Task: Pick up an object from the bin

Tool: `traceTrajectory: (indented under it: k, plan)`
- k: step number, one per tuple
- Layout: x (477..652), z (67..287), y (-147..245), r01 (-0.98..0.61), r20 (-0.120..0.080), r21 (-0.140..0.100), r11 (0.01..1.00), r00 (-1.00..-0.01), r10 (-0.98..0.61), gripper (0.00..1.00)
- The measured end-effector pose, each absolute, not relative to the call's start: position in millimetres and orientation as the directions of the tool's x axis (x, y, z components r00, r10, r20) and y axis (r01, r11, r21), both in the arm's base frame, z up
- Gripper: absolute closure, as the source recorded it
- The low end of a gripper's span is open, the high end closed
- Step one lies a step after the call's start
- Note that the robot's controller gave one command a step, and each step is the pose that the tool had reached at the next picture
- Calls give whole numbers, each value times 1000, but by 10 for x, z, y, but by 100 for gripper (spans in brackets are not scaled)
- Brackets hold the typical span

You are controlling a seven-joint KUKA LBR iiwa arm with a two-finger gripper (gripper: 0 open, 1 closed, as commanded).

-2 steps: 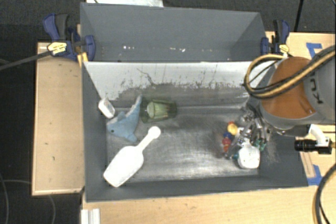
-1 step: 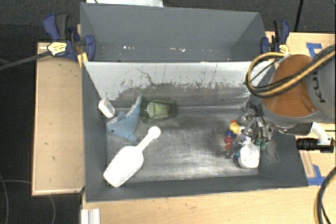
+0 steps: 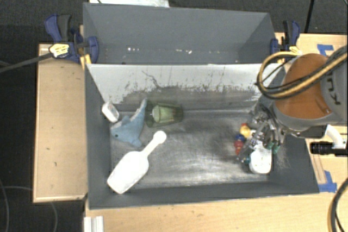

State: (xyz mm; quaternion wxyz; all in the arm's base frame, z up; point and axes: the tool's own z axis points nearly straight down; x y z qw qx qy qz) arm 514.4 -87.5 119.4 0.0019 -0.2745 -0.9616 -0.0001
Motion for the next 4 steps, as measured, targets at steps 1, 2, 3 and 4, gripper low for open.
traceTrajectory:
  k: [1,2,3,4]
  plan:
    - [5145,1361,-877,527,3,-1,850,-850,527,100]
    - [5154,1507,-878,525,-2,1,851,-851,525,100]
    - [5159,1565,-879,524,-5,2,852,-852,524,100]
    - [5158,1598,-878,522,-3,1,853,-853,522,100]
